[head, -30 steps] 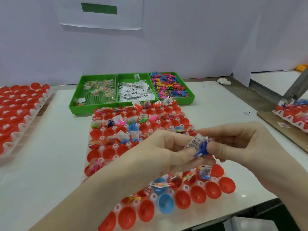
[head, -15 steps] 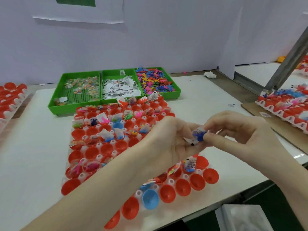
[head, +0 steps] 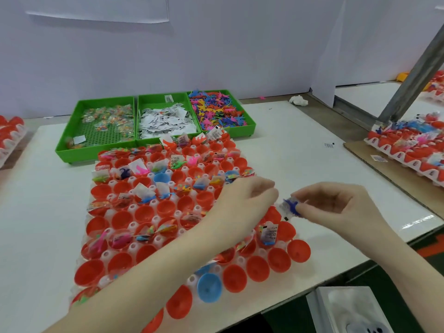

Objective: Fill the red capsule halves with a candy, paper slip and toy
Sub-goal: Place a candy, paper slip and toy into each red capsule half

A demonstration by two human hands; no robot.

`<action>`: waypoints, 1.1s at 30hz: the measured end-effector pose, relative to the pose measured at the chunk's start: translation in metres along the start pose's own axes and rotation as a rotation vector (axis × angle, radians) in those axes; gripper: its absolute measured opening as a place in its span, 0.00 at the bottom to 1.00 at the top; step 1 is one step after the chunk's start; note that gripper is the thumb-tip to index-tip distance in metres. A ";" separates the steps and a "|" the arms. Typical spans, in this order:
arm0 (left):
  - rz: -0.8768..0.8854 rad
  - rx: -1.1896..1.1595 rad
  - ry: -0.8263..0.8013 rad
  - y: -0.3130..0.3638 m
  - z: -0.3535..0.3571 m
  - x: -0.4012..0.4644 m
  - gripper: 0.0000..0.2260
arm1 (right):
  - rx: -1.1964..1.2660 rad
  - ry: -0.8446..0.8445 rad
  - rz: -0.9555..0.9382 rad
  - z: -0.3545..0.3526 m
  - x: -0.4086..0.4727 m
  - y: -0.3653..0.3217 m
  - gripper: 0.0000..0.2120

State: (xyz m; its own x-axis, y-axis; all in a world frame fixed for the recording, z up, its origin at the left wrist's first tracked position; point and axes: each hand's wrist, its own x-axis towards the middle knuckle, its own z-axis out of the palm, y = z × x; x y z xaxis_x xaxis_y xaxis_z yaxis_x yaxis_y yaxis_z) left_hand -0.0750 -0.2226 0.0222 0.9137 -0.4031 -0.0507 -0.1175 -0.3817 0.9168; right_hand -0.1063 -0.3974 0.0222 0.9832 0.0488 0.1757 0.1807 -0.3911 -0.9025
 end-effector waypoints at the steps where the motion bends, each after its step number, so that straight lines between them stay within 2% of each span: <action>1: 0.102 0.158 0.010 -0.005 -0.002 -0.006 0.14 | -0.047 -0.036 0.016 0.001 -0.001 0.004 0.10; 4: 0.355 0.668 0.014 -0.018 0.004 -0.017 0.13 | -0.160 -0.107 0.024 0.004 -0.005 0.011 0.11; 7: 0.408 0.916 -0.035 -0.021 0.009 -0.021 0.17 | -0.239 -0.119 0.008 0.006 -0.005 0.013 0.12; 12: 0.423 0.956 -0.055 -0.017 0.013 -0.022 0.26 | -0.339 -0.196 -0.024 0.011 -0.004 0.012 0.15; 16: 0.437 0.926 -0.033 -0.020 0.015 -0.019 0.26 | -0.334 -0.202 -0.004 0.010 -0.002 0.010 0.18; 21: 0.443 0.968 -0.059 -0.022 0.016 -0.016 0.20 | -0.239 -0.161 0.053 0.005 0.000 0.011 0.16; 27: 0.468 0.994 -0.041 -0.018 0.015 -0.013 0.25 | -0.171 -0.061 0.055 0.008 -0.008 0.020 0.11; 30: 0.462 1.000 -0.042 -0.019 0.013 -0.012 0.24 | -0.088 0.006 0.071 0.012 -0.015 0.027 0.12; 33: 0.460 1.003 -0.058 -0.019 0.011 -0.011 0.27 | 0.025 0.034 0.127 0.014 -0.020 0.030 0.14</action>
State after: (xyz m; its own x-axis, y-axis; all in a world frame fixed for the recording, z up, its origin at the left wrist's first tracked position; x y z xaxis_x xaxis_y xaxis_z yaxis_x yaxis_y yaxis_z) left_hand -0.0872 -0.2203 0.0005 0.6852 -0.7083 0.1697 -0.7277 -0.6759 0.1171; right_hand -0.1197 -0.3974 -0.0137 0.9969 -0.0312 0.0724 0.0558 -0.3693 -0.9276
